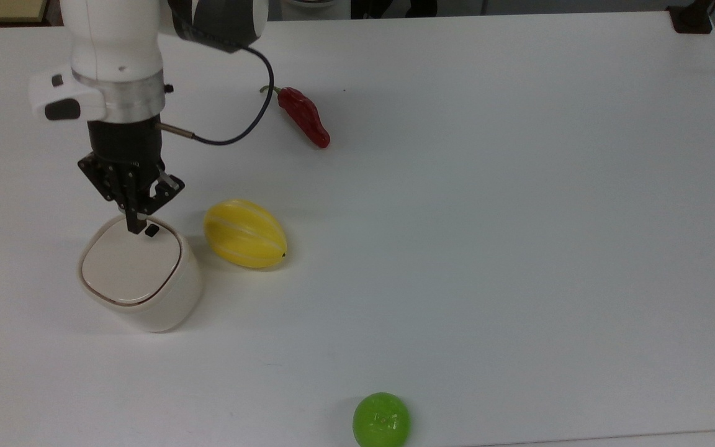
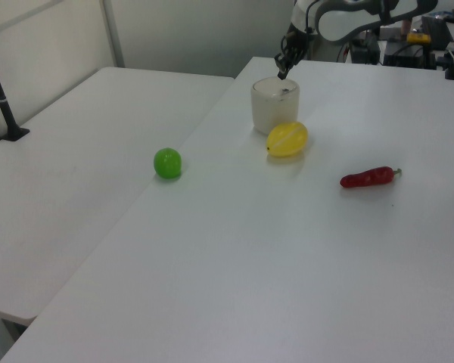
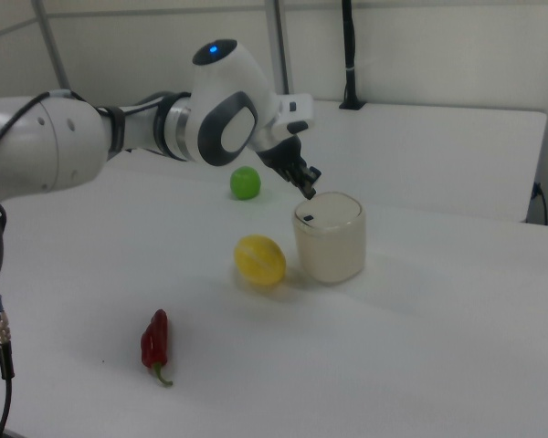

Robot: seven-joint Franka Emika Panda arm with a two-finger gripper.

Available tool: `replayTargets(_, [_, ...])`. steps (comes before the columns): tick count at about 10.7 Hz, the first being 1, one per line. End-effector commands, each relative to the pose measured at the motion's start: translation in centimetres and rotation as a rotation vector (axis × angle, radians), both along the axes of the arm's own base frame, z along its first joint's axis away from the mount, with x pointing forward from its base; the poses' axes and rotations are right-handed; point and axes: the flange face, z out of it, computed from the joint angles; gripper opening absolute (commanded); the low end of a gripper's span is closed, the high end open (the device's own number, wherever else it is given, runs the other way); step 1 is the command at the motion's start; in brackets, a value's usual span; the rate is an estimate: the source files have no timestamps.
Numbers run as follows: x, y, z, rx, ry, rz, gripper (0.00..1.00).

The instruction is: Close garbage bin

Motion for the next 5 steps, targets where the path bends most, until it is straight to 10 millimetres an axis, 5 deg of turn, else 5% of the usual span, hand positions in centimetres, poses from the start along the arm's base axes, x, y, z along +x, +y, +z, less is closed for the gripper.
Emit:
replayTargets(1, [-2.4,4.6,4.8,0.026,0.060,0.024,0.00])
replayTargets(5, [-7.5,13.7,8.5,0.021,0.297,0.149,0.00])
